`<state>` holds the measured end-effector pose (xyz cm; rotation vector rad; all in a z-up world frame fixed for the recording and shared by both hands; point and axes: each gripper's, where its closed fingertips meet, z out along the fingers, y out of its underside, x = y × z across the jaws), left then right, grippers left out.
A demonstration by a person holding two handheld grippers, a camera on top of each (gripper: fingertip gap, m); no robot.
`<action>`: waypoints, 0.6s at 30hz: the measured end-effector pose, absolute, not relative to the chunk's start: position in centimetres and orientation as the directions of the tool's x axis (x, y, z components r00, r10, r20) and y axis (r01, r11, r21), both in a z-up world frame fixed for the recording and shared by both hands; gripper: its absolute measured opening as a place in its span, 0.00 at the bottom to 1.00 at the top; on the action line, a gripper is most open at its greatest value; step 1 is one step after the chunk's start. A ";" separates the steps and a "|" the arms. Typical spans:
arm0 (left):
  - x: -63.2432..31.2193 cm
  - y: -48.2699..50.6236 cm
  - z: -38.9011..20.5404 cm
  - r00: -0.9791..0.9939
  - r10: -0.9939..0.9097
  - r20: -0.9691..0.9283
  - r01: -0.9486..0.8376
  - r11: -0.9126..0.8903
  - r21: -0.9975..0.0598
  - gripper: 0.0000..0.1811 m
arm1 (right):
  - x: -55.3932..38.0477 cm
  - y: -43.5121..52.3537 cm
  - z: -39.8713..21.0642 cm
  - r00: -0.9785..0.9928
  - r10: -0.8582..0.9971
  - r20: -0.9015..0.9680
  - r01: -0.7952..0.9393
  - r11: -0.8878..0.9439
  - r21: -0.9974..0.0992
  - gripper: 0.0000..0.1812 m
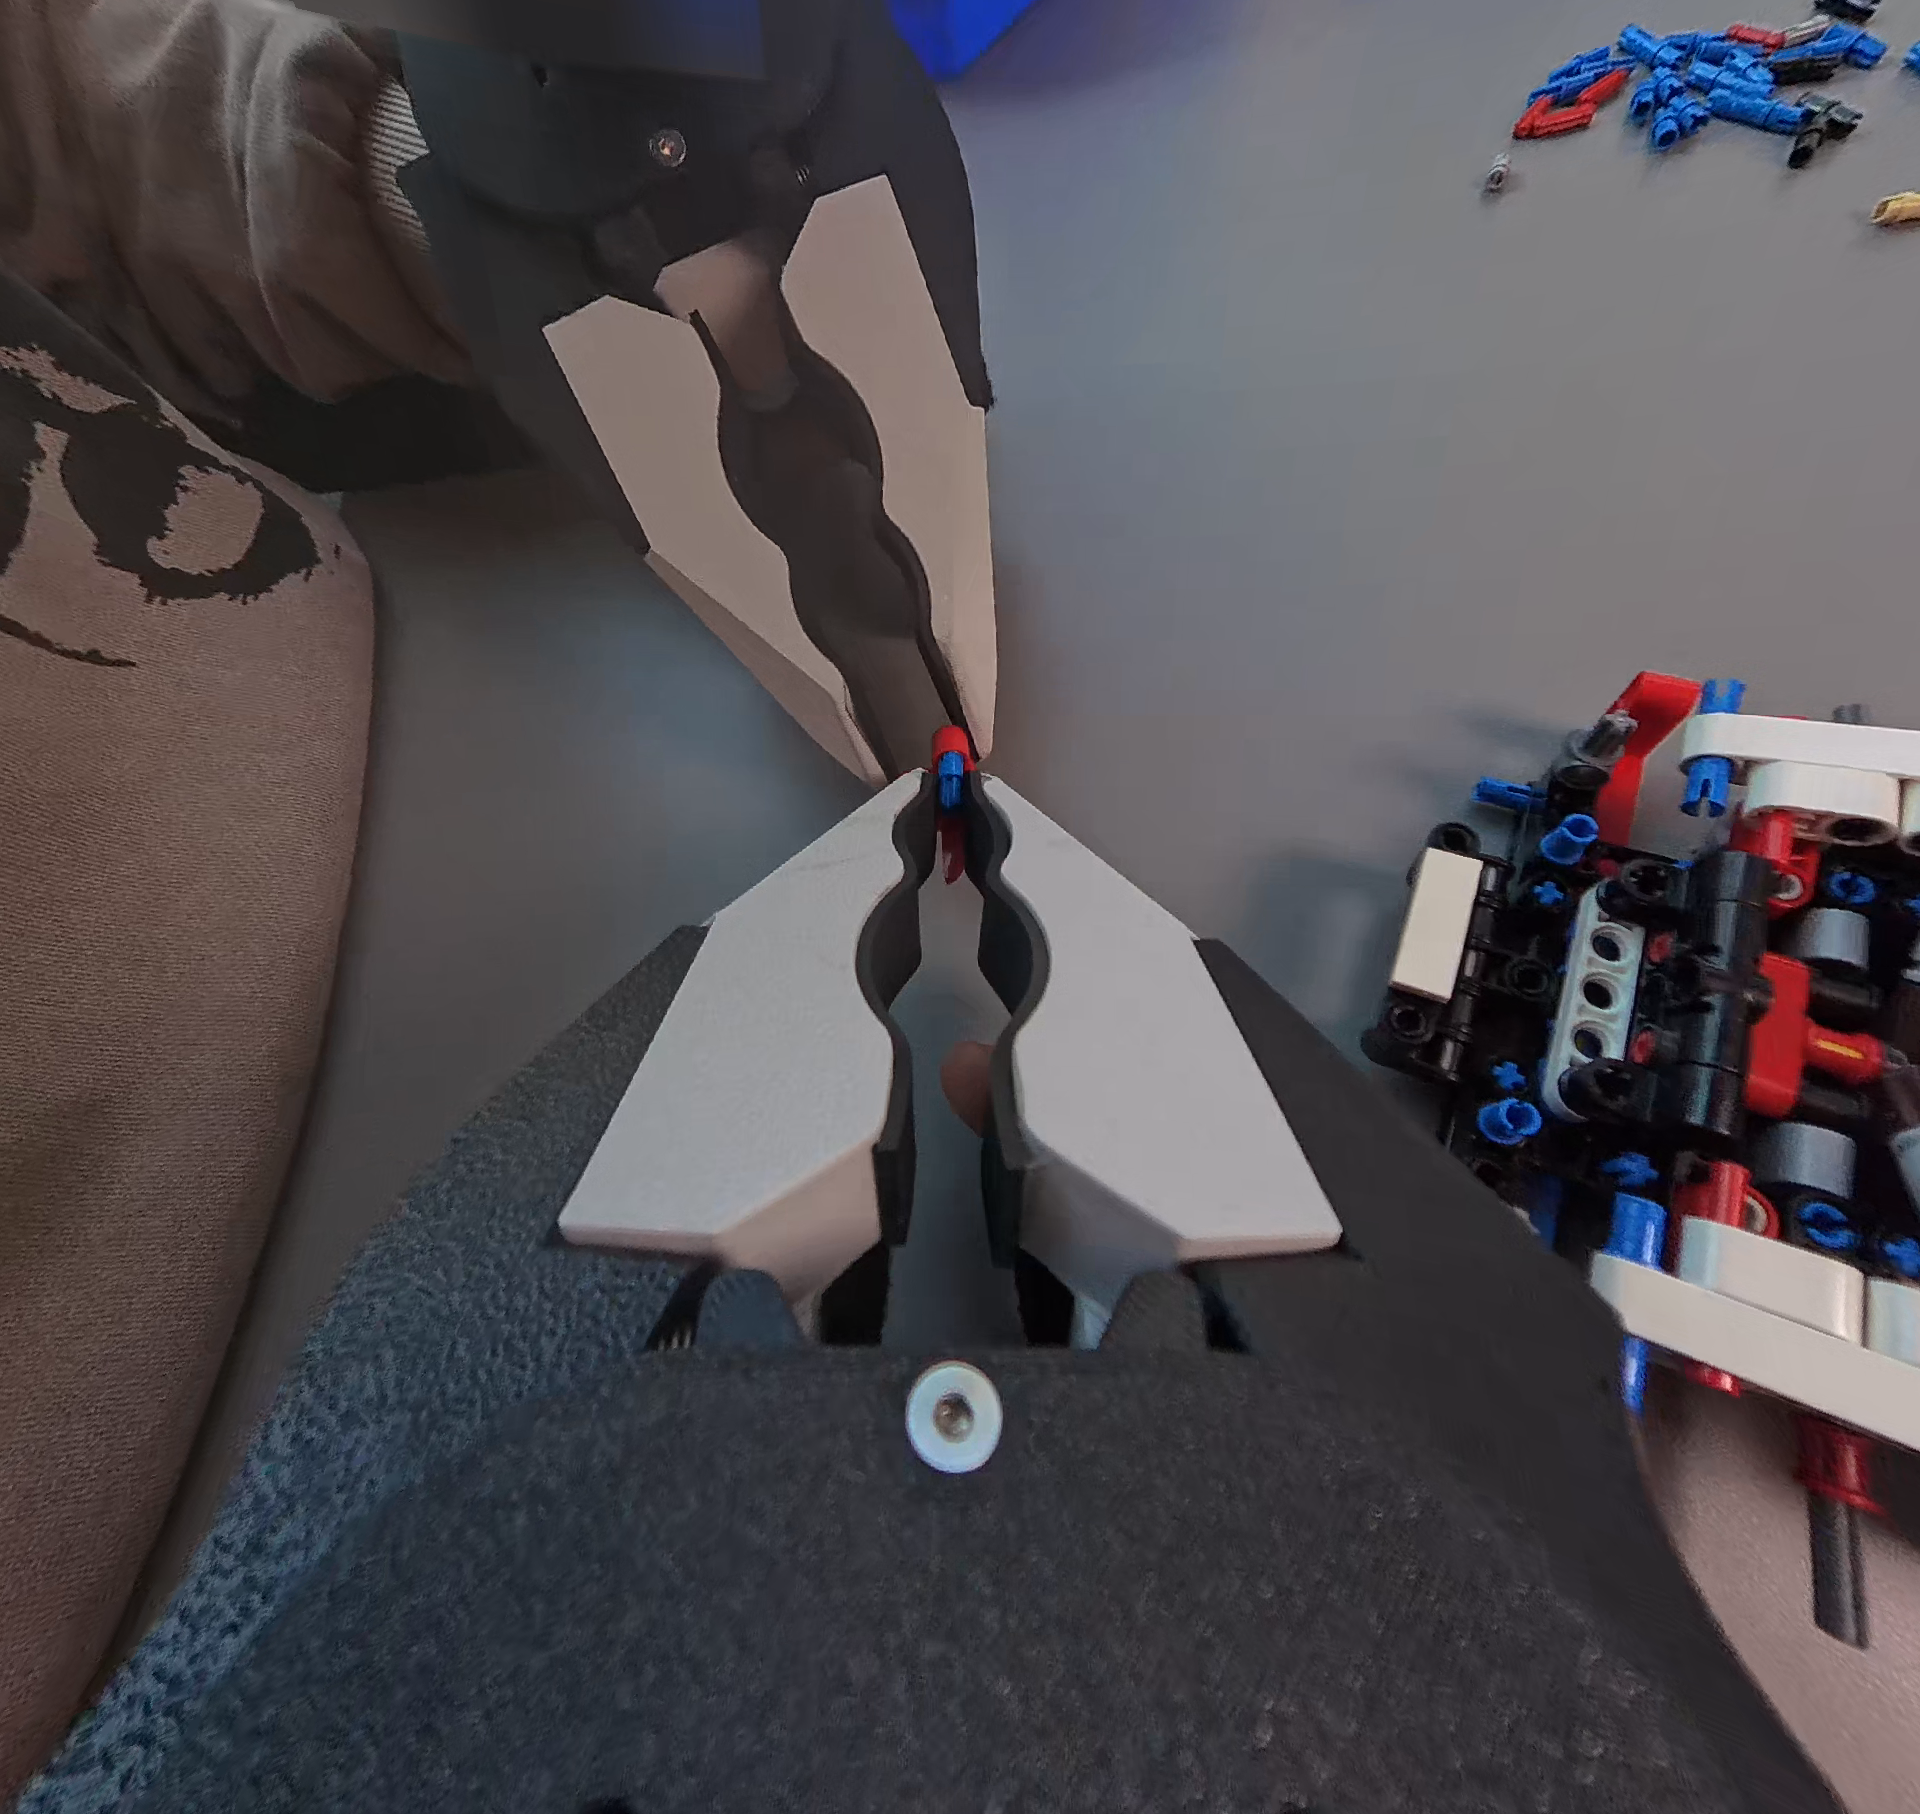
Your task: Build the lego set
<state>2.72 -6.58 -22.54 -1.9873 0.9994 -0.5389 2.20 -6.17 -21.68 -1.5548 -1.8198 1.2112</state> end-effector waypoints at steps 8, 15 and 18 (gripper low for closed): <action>4.4 -7.4 -22.5 0.554 -0.832 -0.029 -0.490 -0.298 -0.819 0.00 | 1.9 -6.4 -22.7 -0.239 0.967 -0.086 0.596 0.076 -0.799 0.01; 4.0 -7.5 -21.7 0.549 -0.835 -0.005 -0.480 -0.310 -0.821 0.00 | 2.5 -5.6 -22.8 -0.218 0.975 -0.046 0.618 0.101 -0.780 0.01; -0.1 -5.1 -20.6 0.674 -0.737 0.037 -0.361 -0.373 -0.854 0.00 | 2.5 -4.7 -22.4 -0.183 0.979 -0.084 0.605 0.045 -0.795 0.01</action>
